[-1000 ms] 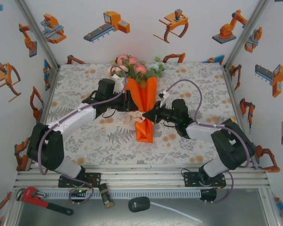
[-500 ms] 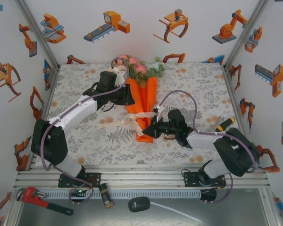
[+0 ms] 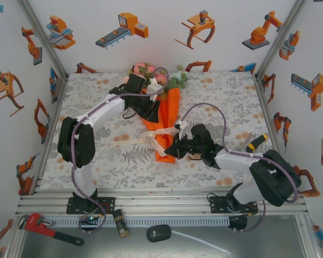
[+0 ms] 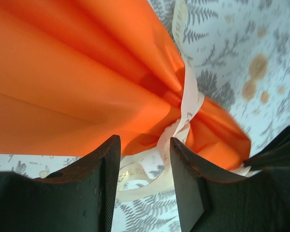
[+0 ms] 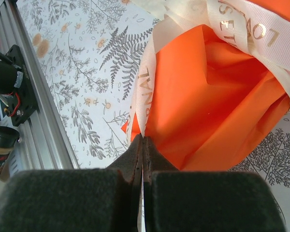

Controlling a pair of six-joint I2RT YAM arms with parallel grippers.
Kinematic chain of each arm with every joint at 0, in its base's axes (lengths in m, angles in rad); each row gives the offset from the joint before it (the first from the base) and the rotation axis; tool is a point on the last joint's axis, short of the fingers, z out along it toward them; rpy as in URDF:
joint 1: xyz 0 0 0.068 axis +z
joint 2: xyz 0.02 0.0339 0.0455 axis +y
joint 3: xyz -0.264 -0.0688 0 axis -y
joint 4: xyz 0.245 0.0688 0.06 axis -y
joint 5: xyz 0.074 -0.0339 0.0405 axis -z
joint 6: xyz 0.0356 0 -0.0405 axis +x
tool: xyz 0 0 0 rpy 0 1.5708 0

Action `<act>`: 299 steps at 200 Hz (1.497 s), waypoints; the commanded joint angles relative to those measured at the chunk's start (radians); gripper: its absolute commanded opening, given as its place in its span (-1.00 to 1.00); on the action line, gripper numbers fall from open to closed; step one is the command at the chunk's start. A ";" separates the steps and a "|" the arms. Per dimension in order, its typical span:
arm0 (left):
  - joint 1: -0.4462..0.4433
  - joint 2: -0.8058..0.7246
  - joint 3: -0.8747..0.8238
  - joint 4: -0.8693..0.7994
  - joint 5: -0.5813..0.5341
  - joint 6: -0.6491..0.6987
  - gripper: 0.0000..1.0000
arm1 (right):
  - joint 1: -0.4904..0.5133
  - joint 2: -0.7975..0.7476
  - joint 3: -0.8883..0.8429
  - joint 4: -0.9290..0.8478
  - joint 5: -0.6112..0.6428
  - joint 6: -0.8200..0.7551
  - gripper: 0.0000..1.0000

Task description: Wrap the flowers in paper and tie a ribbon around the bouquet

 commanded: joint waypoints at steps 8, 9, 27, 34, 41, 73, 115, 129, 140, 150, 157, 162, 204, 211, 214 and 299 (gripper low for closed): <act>-0.012 -0.015 0.009 -0.129 0.090 0.370 -0.11 | 0.006 -0.012 0.031 -0.007 0.037 -0.011 -1.00; -0.012 -0.013 0.009 -0.133 0.092 0.374 -0.11 | 0.006 -0.012 0.031 -0.007 0.037 -0.012 -1.00; -0.012 0.006 0.021 -0.188 0.103 0.410 -0.21 | 0.006 -0.009 0.034 -0.007 0.043 -0.012 -1.00; -0.015 0.015 0.030 -0.204 0.118 0.416 -0.22 | 0.006 -0.007 0.036 -0.006 0.044 -0.009 -1.00; -0.020 0.026 0.038 -0.216 0.128 0.417 -0.22 | 0.006 -0.002 0.039 -0.004 0.042 -0.008 -1.00; -0.051 0.046 0.045 -0.230 0.137 0.428 -0.22 | 0.006 0.005 0.049 -0.002 0.039 0.001 -1.00; -0.061 0.080 0.052 -0.217 0.101 0.426 -0.23 | 0.006 0.005 0.051 -0.002 0.042 0.009 -1.00; -0.062 0.081 0.048 -0.202 0.092 0.418 -0.29 | 0.006 0.001 0.052 0.001 0.041 0.017 -1.00; -0.064 0.076 0.045 -0.193 0.088 0.412 -0.42 | 0.006 0.000 0.050 0.003 0.041 0.020 -1.00; -0.063 0.070 0.041 -0.181 0.088 0.403 -0.58 | 0.006 0.000 0.052 0.004 0.041 0.024 -1.00; -0.064 0.064 0.038 -0.169 0.089 0.395 -0.65 | 0.007 0.000 0.054 0.006 0.041 0.025 -1.00; -0.065 0.060 0.036 -0.159 0.091 0.384 -0.66 | 0.007 0.001 0.055 0.007 0.042 0.025 -1.00; -0.068 0.052 0.039 -0.132 0.125 0.345 -0.77 | 0.006 -0.005 0.068 0.010 0.039 0.028 -1.00; -0.069 0.052 0.040 -0.132 0.125 0.339 -0.84 | 0.006 -0.009 0.071 0.012 0.041 0.029 -1.00; -0.069 0.051 0.041 -0.132 0.125 0.336 -0.85 | 0.006 -0.010 0.073 0.012 0.041 0.031 -1.00; -0.070 0.018 0.004 -0.009 0.156 0.183 -0.80 | -0.007 -0.010 0.186 -0.039 0.274 -0.040 -1.00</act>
